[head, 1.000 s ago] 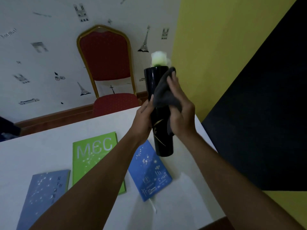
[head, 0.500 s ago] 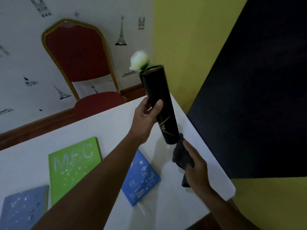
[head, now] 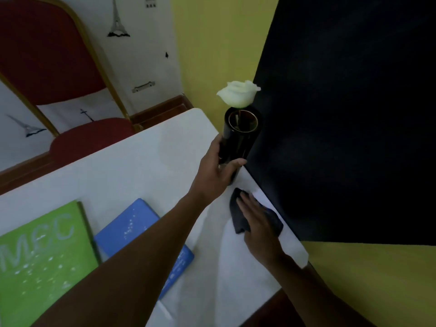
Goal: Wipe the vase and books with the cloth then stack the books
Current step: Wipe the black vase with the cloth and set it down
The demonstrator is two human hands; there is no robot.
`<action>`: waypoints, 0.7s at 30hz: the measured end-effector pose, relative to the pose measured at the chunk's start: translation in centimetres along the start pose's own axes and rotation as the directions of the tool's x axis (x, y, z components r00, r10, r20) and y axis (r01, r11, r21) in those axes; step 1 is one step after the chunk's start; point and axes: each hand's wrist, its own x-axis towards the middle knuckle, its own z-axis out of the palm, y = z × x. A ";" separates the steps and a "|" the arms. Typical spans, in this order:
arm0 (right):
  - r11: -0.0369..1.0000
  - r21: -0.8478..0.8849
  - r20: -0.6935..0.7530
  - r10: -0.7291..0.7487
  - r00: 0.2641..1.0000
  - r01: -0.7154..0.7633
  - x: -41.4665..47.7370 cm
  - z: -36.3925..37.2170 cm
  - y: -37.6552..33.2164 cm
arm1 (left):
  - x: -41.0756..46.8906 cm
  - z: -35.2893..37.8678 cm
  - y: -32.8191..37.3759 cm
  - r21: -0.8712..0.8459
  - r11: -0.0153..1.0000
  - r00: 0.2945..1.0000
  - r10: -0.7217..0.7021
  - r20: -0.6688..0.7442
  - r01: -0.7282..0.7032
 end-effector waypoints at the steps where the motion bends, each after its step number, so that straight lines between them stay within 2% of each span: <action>1: 1.000 -0.010 0.036 0.017 0.999 -0.017 -0.1 0.6 0.1 | 0.0 0.1 -0.3 0.006 1.000 1.000 -0.002 -0.007 0.002; 5: 0.995 -0.091 0.028 -0.028 0.999 0.030 -0.3 1.5 0.6 | -0.2 0.1 -1.4 0.044 0.999 0.999 -0.001 -0.037 0.003; 11: 0.978 -0.131 0.047 -0.157 0.987 0.162 0.2 1.0 3.0 | -0.7 0.1 -1.9 0.056 0.998 1.000 0.017 -0.003 -0.017; 15: 0.970 -0.117 -0.007 -0.216 0.976 0.213 0.2 0.9 3.4 | -0.9 0.6 -4.6 0.109 0.990 0.995 -0.090 0.052 0.084; 21: 0.970 -0.113 -0.072 -0.223 0.972 0.215 0.3 1.2 3.5 | -1.0 1.5 -7.3 0.190 0.972 0.990 -0.142 -0.002 0.139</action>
